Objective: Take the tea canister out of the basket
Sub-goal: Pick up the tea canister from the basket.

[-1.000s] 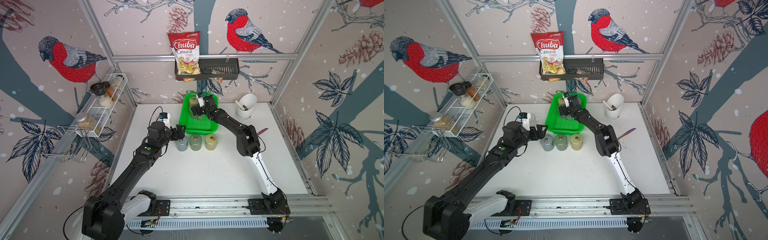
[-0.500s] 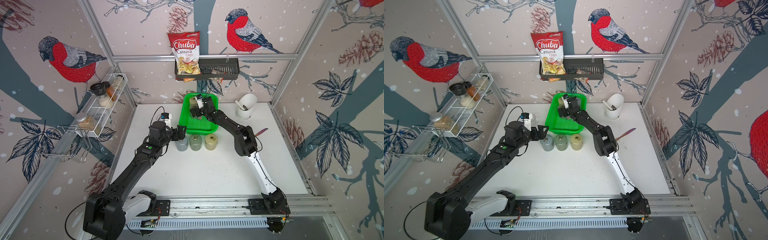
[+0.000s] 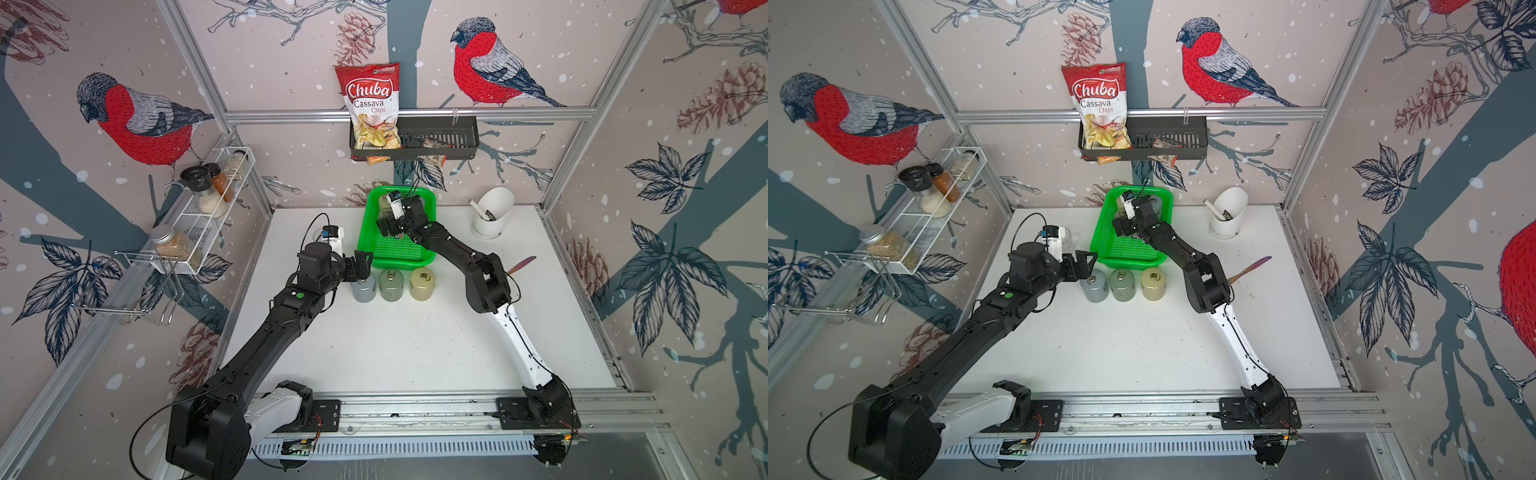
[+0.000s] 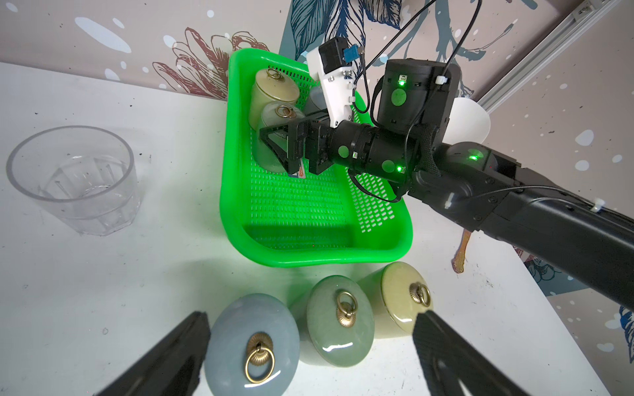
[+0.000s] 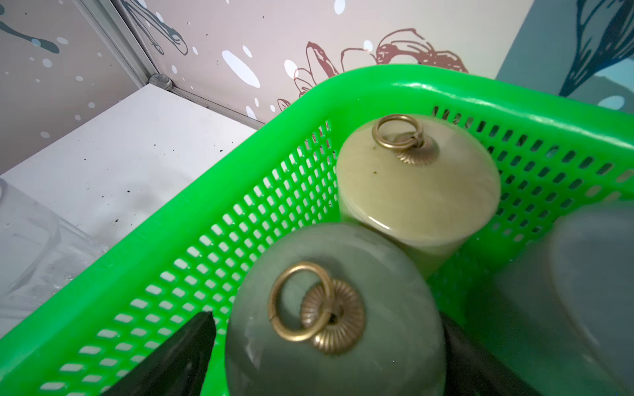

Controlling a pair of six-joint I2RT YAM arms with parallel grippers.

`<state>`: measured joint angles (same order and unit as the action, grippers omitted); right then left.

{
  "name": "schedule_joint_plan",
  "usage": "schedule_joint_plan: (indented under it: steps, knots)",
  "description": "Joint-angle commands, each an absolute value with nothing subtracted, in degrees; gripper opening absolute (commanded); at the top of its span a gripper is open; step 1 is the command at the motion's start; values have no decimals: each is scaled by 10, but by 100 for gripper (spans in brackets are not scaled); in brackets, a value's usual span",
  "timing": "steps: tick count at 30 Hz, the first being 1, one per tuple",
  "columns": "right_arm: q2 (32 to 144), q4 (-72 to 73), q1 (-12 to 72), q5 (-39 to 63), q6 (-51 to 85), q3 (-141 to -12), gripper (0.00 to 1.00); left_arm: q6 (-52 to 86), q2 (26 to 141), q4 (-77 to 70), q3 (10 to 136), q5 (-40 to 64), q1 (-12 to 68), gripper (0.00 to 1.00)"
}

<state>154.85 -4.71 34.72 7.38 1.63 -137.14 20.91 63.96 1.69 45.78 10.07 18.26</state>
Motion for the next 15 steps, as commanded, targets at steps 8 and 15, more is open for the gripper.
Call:
schedule_joint_plan:
  steps: [8, 15]
  knots:
    - [1564, -32, 348, 74, 15, -1393, 91, 194, 637, 1, 458, 95, 181, 97]
    - [1567, -32, 348, 62, 6, -1394, 79, 194, 637, 0, 455, 95, 181, 97]
